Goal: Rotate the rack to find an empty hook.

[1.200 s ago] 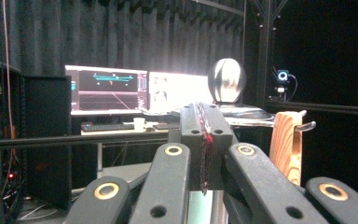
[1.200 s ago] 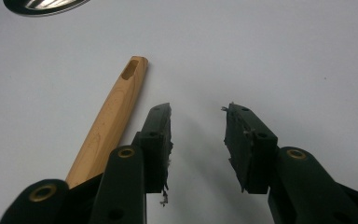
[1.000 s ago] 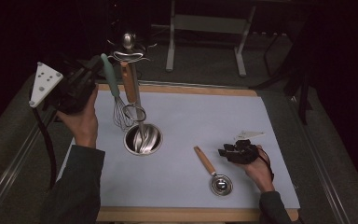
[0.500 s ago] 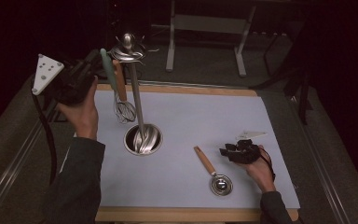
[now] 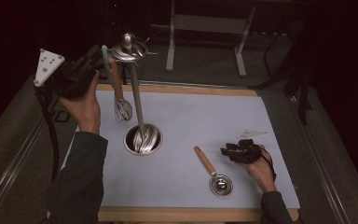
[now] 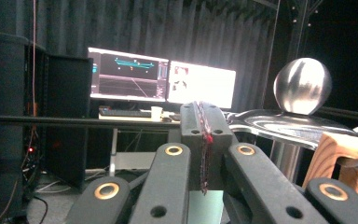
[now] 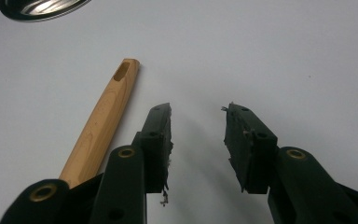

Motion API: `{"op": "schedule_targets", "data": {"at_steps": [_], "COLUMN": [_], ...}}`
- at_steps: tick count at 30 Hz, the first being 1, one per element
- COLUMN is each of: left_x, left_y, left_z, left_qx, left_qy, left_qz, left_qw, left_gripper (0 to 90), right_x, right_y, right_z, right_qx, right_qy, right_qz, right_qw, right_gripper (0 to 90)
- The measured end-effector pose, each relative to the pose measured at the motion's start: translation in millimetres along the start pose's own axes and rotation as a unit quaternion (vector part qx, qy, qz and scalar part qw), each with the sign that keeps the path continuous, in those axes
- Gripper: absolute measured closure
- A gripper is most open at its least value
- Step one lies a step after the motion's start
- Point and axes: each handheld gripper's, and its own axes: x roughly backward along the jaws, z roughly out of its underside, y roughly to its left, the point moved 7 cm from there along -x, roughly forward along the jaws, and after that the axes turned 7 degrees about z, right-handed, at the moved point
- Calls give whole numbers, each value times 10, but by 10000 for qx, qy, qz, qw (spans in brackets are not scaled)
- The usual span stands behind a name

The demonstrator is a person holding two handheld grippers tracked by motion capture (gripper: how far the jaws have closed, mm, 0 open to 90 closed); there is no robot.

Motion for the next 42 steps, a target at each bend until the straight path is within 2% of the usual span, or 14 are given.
{"op": "schedule_targets", "data": {"at_steps": [6,16,23,29,33,42], "left_x": [-33,8,66,118,160,259], "left_y": [22,45,56,106,112,168], "left_z": [7,15,14,47,76,138], "left_qx": [65,53,58,145,100,145], "left_qy": [19,13,-79,-180,-165,-186], "left_qz": [-47,-71,-77,-92,-94,-120], "left_qw": [10000,10000,9999,9997,9998,9997], "left_gripper": [900,900,900,900,899,900], "right_x": [10,24,30,31,34,23], "right_y": [-12,-39,-51,-66,-68,-52], "right_z": [-4,4,5,11,13,20], "right_qx": [-11,-52,-55,-64,-68,-65], "right_qy": [-24,-35,-39,-33,-33,-10], "right_qz": [2,24,33,45,43,28], "right_qw": [10000,10000,10000,10000,10000,10000], "right_gripper": [604,603,603,603,602,602]}}
